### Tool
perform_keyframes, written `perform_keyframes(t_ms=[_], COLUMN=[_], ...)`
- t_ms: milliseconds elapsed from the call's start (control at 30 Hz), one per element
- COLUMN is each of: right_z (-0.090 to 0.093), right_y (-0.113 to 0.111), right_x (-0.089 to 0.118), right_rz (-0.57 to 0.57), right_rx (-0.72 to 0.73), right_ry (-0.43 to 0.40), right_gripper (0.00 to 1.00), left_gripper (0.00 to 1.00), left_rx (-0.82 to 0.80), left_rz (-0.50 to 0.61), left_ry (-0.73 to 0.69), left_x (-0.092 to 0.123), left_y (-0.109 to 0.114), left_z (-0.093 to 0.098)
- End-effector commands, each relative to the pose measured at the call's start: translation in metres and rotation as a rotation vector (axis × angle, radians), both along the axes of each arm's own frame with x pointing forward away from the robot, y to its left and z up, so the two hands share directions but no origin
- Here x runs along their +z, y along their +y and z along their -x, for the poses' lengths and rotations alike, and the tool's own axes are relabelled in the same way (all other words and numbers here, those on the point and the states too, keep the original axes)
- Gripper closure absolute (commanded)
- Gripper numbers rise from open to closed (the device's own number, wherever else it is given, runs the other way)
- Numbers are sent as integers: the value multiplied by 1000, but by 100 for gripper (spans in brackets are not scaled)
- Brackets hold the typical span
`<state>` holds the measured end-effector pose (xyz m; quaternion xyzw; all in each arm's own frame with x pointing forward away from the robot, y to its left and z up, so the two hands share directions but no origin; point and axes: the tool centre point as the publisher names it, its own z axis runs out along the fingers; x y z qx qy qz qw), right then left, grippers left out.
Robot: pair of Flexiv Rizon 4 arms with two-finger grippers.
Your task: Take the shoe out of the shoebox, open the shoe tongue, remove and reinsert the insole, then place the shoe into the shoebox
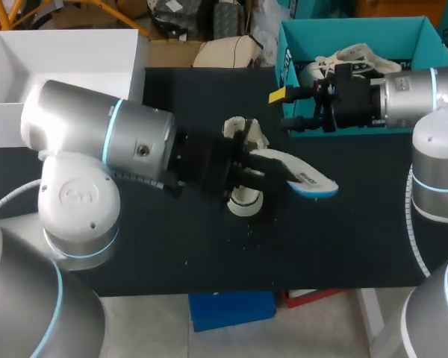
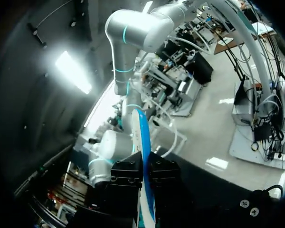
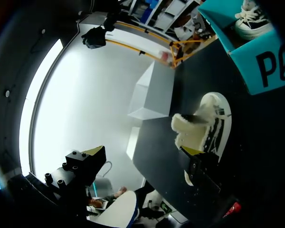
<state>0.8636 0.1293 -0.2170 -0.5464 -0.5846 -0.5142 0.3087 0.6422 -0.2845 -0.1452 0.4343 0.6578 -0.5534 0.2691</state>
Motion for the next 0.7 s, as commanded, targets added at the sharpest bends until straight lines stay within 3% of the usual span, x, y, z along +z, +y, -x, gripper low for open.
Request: perform_keyframes(t_ms=[33,433,500,533,600,700], right_z=[0,0,0,0,0,0], right_y=[1,1,1,1,1,1], right_x=[-1,-1,-1,-1,-1,-1], right_rz=[0,0,0,0,0,0], right_rx=[-3,-3,-3,-3,-3,-3], right_ry=[-1,-1,-1,-1,-1,-1], right_gripper=[0,0,0,0,0,0], left_gripper=[100,100,100,100,100,100], left_rx=[5,5,-108,-127,-153,-160], left_rz=[-29,-29,15,-44,7,-33], left_ry=[-58,-58,-266,-323,-398,-474], left_x=[-4,-4,-2,-8,-18,-34], left_y=[9,9,-1,-6,-6,-4], left_z=[8,8,19,22,23,24])
